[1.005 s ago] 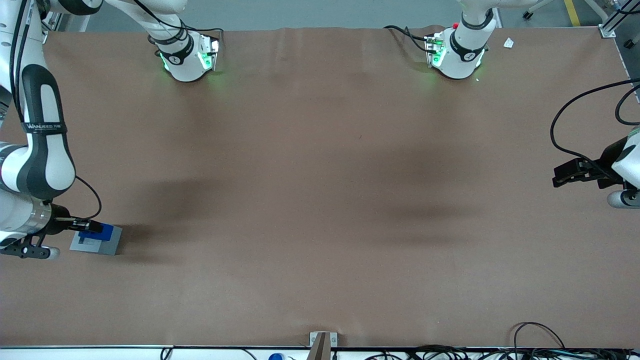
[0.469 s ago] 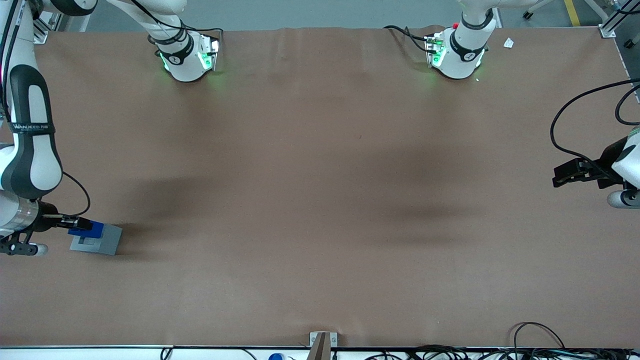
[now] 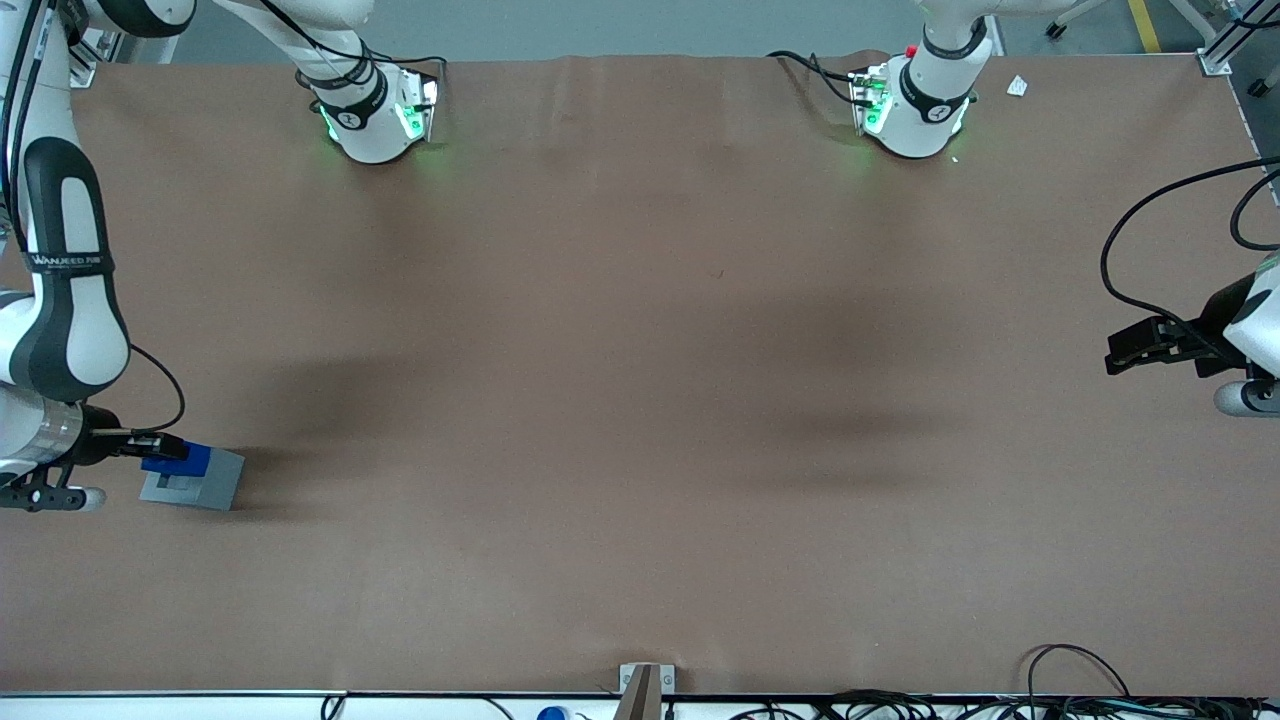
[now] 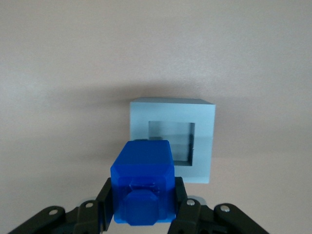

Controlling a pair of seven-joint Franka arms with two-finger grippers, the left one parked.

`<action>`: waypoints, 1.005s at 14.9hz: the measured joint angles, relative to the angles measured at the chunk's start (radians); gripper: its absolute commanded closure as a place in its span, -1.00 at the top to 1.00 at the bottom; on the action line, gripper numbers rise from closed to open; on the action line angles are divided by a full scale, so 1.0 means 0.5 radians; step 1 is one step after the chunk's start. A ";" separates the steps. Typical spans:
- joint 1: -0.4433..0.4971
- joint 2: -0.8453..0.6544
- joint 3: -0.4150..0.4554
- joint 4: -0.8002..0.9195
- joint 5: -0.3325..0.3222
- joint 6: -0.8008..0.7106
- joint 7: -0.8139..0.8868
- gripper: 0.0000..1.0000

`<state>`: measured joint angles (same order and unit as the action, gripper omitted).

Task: Insert blue part into gray base with right arm
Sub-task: 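Lower the blue block into the gray base's hole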

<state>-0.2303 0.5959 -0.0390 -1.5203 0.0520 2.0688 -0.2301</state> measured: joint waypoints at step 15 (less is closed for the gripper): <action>-0.041 0.109 0.000 0.143 0.002 0.014 0.092 -0.97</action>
<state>-0.2508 0.6504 -0.0390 -1.4489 0.0529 2.0759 -0.1840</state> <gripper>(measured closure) 0.489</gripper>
